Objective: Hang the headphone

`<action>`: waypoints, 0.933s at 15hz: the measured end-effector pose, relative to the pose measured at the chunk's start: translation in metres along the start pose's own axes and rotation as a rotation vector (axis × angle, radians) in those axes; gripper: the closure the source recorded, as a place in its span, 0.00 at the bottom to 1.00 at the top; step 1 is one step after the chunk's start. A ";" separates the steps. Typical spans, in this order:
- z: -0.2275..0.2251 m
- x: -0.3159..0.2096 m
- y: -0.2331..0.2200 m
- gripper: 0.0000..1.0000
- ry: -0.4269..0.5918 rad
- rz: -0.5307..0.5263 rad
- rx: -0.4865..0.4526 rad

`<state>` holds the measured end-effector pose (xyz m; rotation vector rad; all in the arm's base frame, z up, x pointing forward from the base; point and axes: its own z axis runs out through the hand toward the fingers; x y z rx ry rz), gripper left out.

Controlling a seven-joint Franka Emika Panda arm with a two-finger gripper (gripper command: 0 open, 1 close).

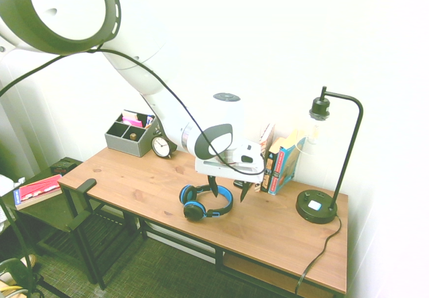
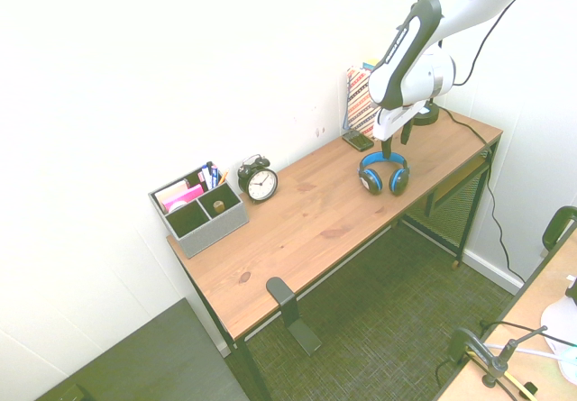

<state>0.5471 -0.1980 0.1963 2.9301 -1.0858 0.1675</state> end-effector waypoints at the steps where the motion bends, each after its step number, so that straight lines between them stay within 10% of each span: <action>1: 0.004 0.003 -0.001 1.00 -0.003 0.000 0.000; 14: 0.028 0.017 -0.012 1.00 -0.047 0.010 -0.003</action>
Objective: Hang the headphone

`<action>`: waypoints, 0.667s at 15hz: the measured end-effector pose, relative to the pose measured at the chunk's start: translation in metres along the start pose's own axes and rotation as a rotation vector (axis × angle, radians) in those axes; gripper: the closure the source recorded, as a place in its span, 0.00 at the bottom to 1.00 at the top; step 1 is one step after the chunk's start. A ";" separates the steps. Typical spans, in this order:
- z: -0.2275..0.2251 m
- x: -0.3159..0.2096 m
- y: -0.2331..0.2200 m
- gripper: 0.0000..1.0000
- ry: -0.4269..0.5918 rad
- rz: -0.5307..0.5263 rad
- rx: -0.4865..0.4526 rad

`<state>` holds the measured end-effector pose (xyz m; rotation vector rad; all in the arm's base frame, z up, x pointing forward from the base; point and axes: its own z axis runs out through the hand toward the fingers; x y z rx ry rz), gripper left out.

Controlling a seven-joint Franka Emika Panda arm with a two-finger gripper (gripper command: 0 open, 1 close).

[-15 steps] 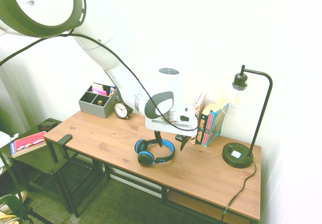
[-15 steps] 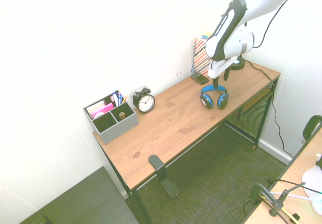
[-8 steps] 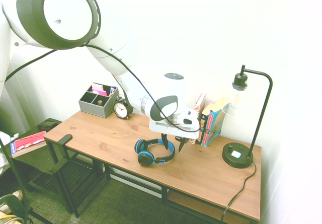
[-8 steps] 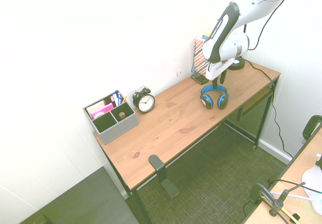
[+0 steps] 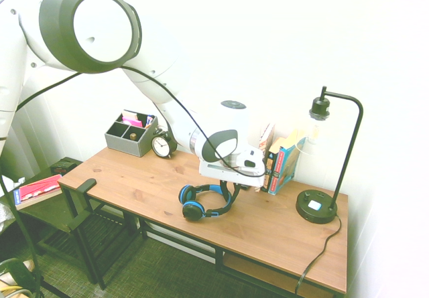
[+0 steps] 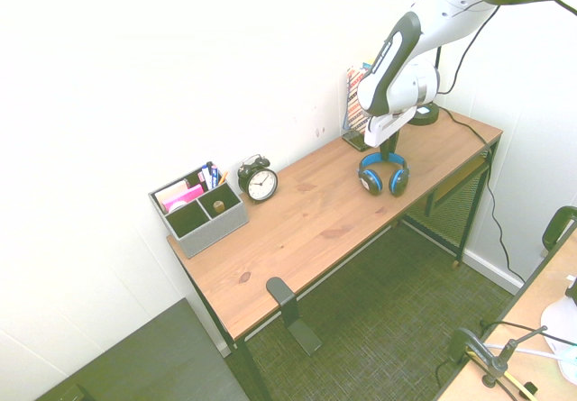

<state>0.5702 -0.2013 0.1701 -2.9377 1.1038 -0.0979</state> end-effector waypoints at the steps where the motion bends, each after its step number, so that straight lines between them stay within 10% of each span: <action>1: 0.000 0.000 0.001 1.00 -0.003 0.002 0.001; 10: -0.077 0.005 -0.005 1.00 -0.050 0.076 0.099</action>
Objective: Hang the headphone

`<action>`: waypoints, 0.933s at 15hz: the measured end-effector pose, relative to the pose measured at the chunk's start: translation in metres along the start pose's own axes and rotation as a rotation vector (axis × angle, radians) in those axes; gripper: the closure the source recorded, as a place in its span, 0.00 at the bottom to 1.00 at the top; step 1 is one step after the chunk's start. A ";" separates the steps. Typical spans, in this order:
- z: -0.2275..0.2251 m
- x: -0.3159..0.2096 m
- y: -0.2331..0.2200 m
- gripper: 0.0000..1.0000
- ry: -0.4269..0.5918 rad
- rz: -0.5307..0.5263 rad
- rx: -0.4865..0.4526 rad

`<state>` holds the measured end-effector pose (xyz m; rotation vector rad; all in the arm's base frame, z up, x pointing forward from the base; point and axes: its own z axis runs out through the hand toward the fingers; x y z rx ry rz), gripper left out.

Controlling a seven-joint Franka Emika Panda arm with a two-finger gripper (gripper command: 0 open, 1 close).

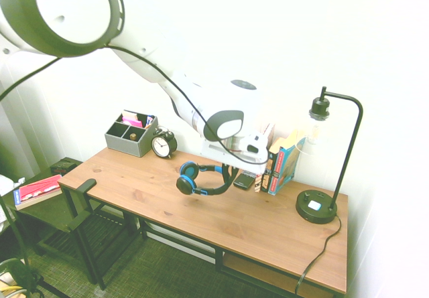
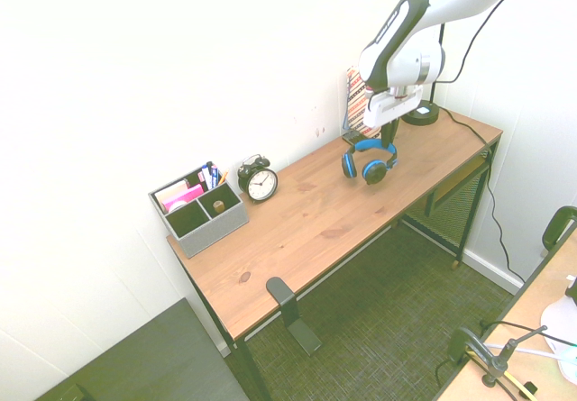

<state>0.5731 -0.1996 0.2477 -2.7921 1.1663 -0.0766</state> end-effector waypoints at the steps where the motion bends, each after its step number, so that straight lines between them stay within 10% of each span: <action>1: -0.023 -0.006 -0.011 1.00 0.007 -0.011 0.018; 14: -0.058 -0.340 -0.139 1.00 0.012 -0.256 -0.042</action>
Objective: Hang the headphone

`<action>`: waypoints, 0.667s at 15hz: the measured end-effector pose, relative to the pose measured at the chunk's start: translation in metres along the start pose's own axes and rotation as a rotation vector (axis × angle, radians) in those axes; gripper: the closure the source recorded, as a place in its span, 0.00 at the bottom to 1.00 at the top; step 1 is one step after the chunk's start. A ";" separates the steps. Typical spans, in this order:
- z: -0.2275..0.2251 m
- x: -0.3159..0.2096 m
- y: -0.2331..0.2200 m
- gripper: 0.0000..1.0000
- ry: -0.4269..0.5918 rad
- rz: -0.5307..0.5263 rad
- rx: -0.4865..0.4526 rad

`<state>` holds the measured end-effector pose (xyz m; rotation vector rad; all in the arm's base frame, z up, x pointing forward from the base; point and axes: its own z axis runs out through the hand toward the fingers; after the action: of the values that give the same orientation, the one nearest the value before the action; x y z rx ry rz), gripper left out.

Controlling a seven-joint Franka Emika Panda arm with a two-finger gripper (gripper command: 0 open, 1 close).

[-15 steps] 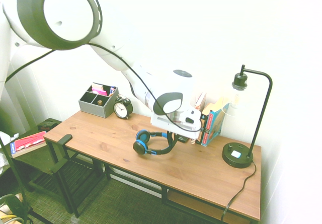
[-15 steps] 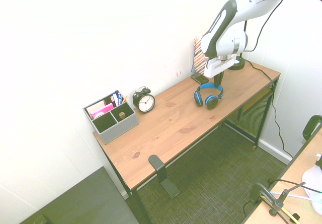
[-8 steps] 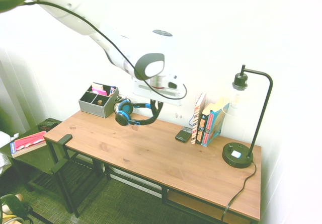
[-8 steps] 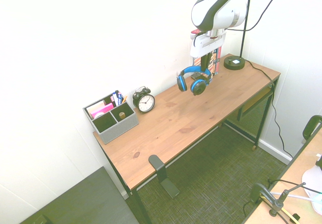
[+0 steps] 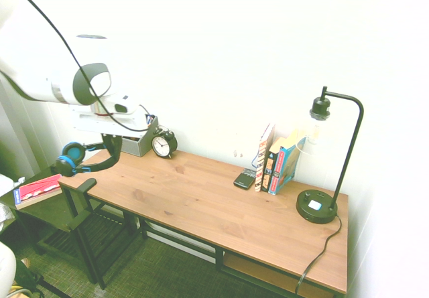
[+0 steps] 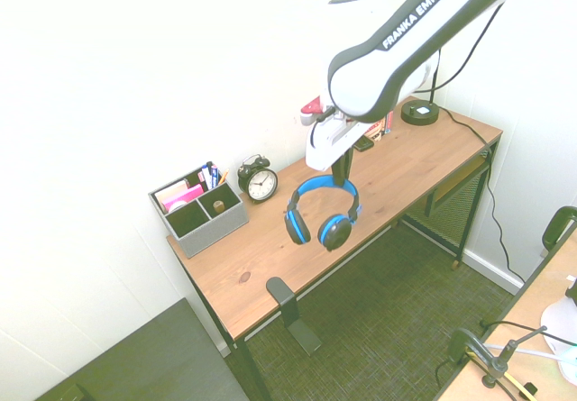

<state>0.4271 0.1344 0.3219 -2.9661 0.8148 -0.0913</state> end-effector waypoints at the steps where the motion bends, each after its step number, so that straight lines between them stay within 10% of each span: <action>1: 0.006 -0.024 -0.011 1.00 -0.001 -0.009 -0.005; 10: 0.083 -0.132 -0.028 1.00 -0.023 -0.066 -0.053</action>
<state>0.3340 0.2298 0.2364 -3.0379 0.7277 -0.0391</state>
